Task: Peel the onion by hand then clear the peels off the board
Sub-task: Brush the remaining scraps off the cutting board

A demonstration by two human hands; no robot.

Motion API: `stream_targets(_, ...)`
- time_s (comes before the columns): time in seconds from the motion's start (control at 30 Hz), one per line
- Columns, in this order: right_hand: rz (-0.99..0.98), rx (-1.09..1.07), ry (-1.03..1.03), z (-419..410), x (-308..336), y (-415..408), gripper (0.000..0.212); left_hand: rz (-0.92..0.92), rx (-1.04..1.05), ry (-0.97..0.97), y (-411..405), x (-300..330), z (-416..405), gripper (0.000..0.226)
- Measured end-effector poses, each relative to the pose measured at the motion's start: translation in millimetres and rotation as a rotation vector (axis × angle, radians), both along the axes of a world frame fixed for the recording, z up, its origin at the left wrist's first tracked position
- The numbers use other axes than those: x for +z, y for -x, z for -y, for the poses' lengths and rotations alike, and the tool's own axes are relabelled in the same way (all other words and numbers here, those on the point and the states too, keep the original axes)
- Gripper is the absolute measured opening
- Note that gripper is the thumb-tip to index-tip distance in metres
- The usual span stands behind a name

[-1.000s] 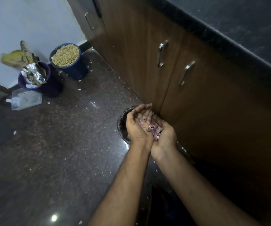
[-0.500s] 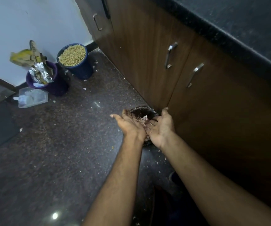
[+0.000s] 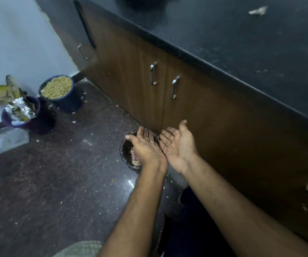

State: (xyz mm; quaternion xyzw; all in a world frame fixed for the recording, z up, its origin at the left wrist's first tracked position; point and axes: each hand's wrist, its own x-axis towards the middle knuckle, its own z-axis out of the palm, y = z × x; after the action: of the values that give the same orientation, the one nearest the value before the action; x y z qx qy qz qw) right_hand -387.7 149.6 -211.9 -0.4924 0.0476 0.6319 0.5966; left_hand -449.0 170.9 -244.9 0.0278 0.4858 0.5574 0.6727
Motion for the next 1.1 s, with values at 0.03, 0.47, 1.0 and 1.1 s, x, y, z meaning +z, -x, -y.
stream_targets(0.03, 0.018, -0.009, -0.018, 11, 7, -4, 0.082, 0.010, -0.016, -0.012, -4, 9, 9, 0.081)
stream_targets(0.47, 0.304, -0.355, -0.281, 182, 102, -69, 0.068, 0.244, -0.360, -0.256, -83, 125, 157, 0.080)
stream_targets(1.0, 0.272, -0.962, -0.492, 314, 152, -177, 0.056, 0.276, -0.799, -0.481, -212, 181, 255, 0.074)
stream_targets(1.1, 0.244, -1.002, -0.493, 321, 148, -200, 0.052, 0.266, -0.852, -0.486, -240, 186, 254, 0.073)
